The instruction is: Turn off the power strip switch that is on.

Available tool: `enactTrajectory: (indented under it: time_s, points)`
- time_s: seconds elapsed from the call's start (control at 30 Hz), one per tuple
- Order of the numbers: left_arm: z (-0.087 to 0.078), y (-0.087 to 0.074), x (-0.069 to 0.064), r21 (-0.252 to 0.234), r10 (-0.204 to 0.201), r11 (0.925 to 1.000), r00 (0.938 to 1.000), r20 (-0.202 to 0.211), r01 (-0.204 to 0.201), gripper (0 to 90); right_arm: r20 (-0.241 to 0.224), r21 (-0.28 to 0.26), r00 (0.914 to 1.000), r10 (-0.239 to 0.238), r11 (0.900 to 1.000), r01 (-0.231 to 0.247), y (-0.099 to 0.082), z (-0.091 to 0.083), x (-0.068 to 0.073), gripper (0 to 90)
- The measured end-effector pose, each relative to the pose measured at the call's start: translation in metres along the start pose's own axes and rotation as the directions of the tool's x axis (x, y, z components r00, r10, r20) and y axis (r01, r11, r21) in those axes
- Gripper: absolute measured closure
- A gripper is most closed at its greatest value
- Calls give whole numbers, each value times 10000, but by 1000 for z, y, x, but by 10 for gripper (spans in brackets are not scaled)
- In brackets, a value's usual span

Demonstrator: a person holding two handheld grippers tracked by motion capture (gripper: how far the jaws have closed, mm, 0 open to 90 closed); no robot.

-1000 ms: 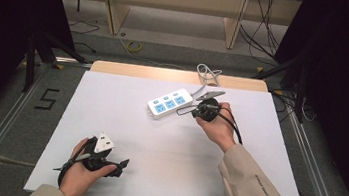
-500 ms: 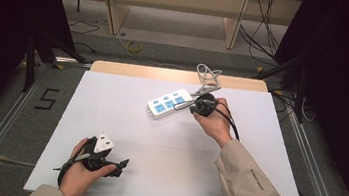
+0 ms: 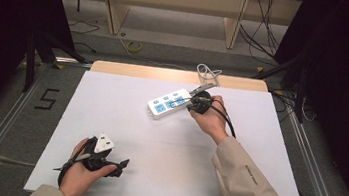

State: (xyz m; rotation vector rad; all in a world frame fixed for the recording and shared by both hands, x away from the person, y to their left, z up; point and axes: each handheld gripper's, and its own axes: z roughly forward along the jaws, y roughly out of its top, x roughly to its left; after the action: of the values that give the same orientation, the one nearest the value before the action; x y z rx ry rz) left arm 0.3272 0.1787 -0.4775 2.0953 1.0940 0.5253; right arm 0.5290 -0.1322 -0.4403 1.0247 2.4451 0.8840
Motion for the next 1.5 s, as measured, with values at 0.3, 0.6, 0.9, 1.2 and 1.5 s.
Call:
enactTrajectory:
  time_s: [0.3, 0.6, 0.9, 1.2, 1.5]
  points:
    - [0, 0, 0, 4, 10, 10000, 10000, 9, -10, 84, 28, 13, 10000, -57, 10000, 57, 9, 6, -1, 900]
    - [0, 0, 0, 25, 9, 10000, 10000, 7, -9, 84, 61, 61, 10000, -38, 10000, 38, 17, 12, -3, 900]
    - [0, 0, 0, -35, -83, 10000, 10000, 7, 83, 85, 45, 90, 10000, -59, 9999, 59, 24, 20, -5, 900]
    - [0, 0, 1, 19, -29, 10000, 10000, 15, 29, 85, 37, 152, 10000, 11, 9999, -12, 31, 29, -7, 900]
    - [0, -1, 1, -4, -36, 10000, 10000, 29, 36, 85, 9, 91, 10000, 31, 10000, -31, 40, 36, -7, 900]
